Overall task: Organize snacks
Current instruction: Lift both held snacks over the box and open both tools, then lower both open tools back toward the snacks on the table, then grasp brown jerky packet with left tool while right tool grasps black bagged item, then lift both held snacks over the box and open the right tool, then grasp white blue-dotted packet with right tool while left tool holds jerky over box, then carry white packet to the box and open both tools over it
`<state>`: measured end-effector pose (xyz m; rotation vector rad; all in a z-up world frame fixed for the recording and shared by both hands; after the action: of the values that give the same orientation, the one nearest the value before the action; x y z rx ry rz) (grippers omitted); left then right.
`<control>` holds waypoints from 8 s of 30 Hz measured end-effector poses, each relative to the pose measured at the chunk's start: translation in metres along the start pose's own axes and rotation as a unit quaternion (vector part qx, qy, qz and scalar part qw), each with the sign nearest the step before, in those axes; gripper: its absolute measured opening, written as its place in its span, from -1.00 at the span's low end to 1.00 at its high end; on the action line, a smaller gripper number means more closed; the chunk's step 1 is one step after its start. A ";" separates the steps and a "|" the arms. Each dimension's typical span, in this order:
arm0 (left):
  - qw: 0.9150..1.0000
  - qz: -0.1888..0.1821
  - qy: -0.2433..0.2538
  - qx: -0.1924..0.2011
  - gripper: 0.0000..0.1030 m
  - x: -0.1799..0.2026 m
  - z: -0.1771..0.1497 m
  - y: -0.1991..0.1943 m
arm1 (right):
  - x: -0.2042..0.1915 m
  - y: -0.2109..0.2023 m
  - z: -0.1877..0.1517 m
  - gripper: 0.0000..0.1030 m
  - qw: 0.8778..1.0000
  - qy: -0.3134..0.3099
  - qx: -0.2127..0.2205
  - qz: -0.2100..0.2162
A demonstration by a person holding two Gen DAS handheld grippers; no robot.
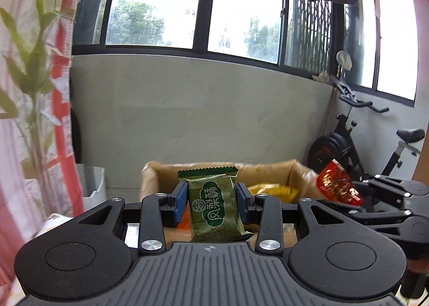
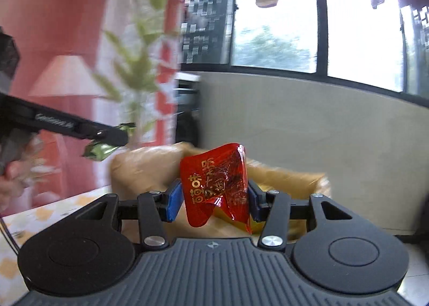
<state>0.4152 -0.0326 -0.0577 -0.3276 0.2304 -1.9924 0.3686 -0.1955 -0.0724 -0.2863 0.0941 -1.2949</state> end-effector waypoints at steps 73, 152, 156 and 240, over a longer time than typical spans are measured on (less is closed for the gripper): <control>0.976 -0.006 -0.081 -0.200 0.06 -0.084 -0.235 -0.029 | -0.098 0.061 -0.181 0.37 0.960 0.079 -0.263 0.061; 0.976 0.043 -0.043 -0.207 -0.22 -0.038 -0.255 -0.052 | -0.056 -0.030 -0.219 -0.05 0.978 0.104 -0.176 0.048; 0.978 0.045 -0.045 -0.198 -0.22 -0.038 -0.248 -0.056 | -0.057 -0.031 -0.220 -0.05 0.978 0.100 -0.175 0.048; 0.998 -0.049 0.030 0.011 -0.21 0.005 -0.012 -0.010 | 0.027 -0.060 -0.002 -0.02 0.994 0.105 0.005 0.013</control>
<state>0.4005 -0.0325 -0.0656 -0.2702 0.2351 -2.1016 0.3198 -0.2362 -0.0559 -0.1404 0.2686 -1.2968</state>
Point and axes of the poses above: each gripper's, at about its wrist camera, not at the fingertips, and y roughly the way its jaws point, x to its right, z to its top, the point moved 8 cm from there along y, roughly the way its jaws point, and after that the axes turned 8 degrees about -z, right-handed, at the moved point
